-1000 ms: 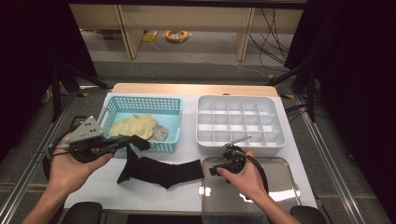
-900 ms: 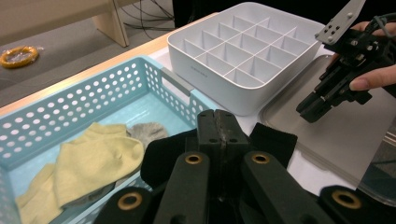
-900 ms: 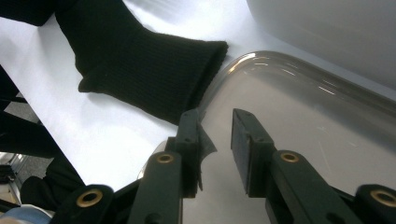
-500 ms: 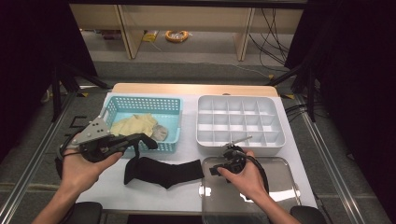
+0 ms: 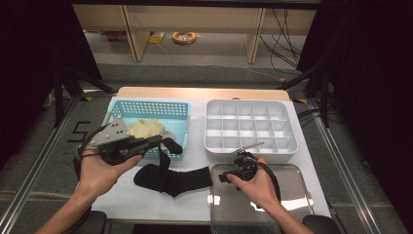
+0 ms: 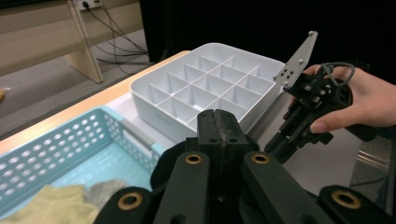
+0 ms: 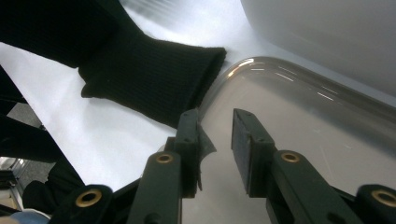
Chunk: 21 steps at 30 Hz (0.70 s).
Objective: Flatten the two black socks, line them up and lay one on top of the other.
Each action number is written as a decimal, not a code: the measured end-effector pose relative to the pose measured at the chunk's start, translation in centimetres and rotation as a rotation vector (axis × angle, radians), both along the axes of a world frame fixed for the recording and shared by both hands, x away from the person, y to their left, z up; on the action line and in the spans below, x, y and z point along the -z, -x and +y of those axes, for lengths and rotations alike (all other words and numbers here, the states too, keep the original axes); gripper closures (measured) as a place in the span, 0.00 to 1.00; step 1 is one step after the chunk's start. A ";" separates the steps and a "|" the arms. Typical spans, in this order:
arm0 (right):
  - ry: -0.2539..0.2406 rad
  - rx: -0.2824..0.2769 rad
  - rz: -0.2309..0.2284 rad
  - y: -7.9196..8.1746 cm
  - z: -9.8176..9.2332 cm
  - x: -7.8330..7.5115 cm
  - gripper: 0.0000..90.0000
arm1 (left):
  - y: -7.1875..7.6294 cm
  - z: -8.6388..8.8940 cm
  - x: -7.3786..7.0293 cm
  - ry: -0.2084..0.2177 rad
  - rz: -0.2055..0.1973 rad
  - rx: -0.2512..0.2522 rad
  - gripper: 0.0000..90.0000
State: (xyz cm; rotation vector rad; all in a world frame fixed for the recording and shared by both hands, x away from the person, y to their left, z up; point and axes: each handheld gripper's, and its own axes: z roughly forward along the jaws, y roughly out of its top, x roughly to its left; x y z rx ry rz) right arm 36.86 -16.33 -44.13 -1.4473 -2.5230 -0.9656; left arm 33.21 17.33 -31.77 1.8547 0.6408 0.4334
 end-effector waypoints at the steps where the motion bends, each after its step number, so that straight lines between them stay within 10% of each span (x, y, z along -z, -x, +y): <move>1: -0.001 0.001 0.003 0.0 0.0 0.0 0.81 | -0.2 -0.4 0.1 0.000 0.002 0.008 1.00; 12: -0.011 0.011 -0.006 -0.1 -0.4 -0.3 0.81 | -1.4 -5.8 0.5 -0.003 0.021 0.124 1.00; 21: -0.025 0.025 -0.027 -0.2 -0.6 -0.6 0.81 | -1.9 -6.6 -0.6 0.036 -0.008 0.126 1.00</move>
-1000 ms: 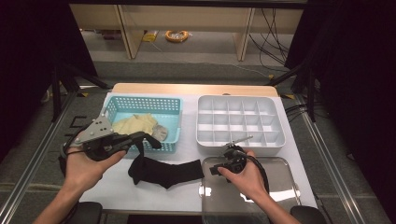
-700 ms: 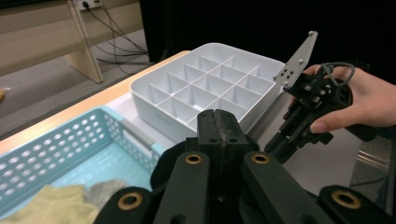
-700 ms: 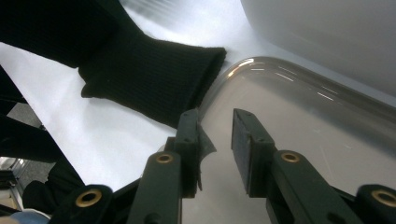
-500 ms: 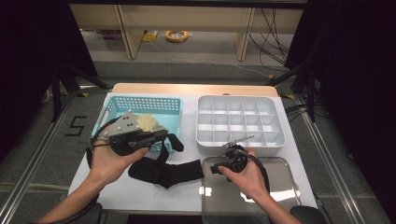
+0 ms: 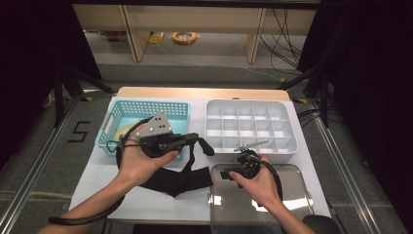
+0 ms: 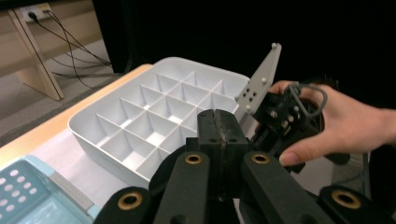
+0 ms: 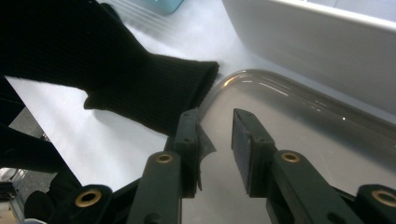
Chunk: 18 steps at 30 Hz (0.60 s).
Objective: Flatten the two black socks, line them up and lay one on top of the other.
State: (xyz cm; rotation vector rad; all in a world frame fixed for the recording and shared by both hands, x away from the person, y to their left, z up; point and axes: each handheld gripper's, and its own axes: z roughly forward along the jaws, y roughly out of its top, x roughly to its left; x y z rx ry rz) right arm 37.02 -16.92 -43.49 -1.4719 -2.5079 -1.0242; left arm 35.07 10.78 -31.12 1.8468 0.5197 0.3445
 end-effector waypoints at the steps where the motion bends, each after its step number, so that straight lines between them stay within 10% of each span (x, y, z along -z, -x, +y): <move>1: 0.003 0.002 -0.003 0.0 0.0 0.0 0.81 | 0.0 0.0 -0.2 0.010 -0.002 -0.002 1.00; 8: -0.015 -0.018 -0.032 -0.1 0.1 -0.1 0.81 | 0.1 -0.3 -1.2 0.026 -0.037 -0.005 1.00; 18: -0.015 -0.018 -0.011 -0.1 0.6 -0.1 0.80 | 0.2 4.1 2.9 -0.017 0.055 -0.123 1.00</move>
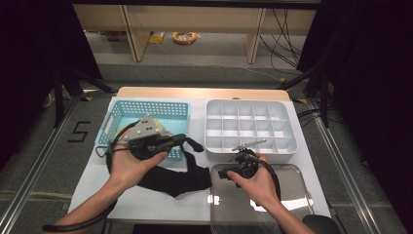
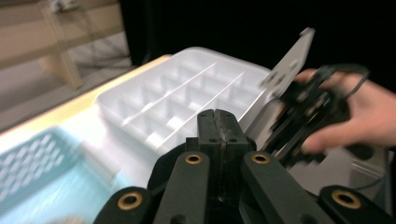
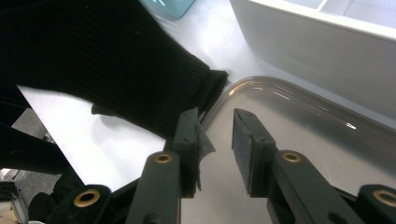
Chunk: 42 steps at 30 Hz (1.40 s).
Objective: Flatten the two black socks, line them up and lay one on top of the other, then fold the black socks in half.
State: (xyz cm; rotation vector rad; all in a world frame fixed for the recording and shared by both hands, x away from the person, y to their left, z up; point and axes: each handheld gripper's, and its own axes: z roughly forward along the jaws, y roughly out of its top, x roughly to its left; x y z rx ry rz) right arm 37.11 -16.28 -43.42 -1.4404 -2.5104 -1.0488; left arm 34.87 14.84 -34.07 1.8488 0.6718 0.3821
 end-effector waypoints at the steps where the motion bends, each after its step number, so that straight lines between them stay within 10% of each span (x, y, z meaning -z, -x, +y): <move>1: 0.001 0.009 0.021 0.1 0.1 -0.1 0.80 | 0.1 1.1 0.7 -0.010 0.018 -0.022 1.00; 10: 0.013 -0.014 0.073 -0.2 2.2 0.3 0.80 | 0.7 6.2 5.7 -0.055 0.161 -0.126 1.00; 21: 0.015 -0.024 0.049 -0.5 1.6 0.9 0.80 | 1.2 7.5 9.1 -0.048 0.233 -0.204 0.99; 42: 0.024 -0.071 0.068 -0.8 3.3 1.0 0.79 | 1.4 8.3 10.5 -0.105 0.308 -0.207 0.90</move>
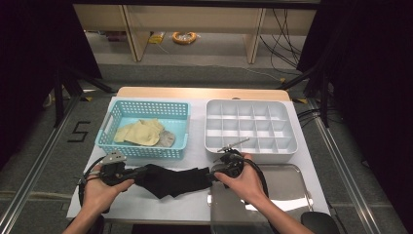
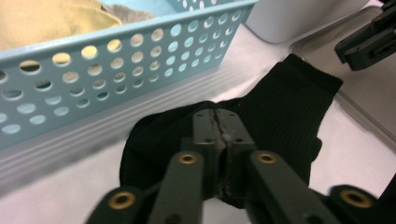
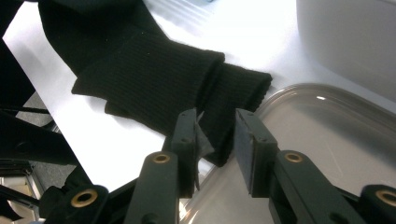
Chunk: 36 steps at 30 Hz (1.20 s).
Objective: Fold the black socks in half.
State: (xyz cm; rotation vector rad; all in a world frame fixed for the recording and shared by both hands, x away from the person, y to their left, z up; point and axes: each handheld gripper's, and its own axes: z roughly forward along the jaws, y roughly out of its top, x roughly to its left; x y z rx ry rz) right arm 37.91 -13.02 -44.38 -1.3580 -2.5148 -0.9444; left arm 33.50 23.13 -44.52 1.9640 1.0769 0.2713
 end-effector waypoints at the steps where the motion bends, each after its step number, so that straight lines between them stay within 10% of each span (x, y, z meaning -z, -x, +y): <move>1: 0.001 0.000 0.002 0.0 0.0 0.0 0.79 | 0.0 -0.2 0.0 0.025 -0.002 -0.026 0.85; 7: 0.008 0.004 0.009 0.0 0.4 -0.1 0.81 | 0.4 0.8 -1.7 0.039 -0.105 -0.065 0.60; 13: 0.015 -0.022 0.027 -0.1 1.4 0.1 0.83 | 0.3 0.2 -2.9 -0.049 -0.165 0.020 0.56; 20: 0.013 -0.030 0.044 -0.7 2.5 0.7 0.83 | -0.8 -3.5 -0.5 -0.178 -0.042 0.217 0.55; 27: 0.026 -0.048 0.051 -1.1 3.7 1.8 0.82 | -1.7 -4.6 1.1 -0.311 0.008 0.258 0.55; 36: 0.079 -0.071 0.037 -0.7 4.6 2.6 0.91 | -1.9 -5.4 2.7 -0.410 0.026 0.299 0.81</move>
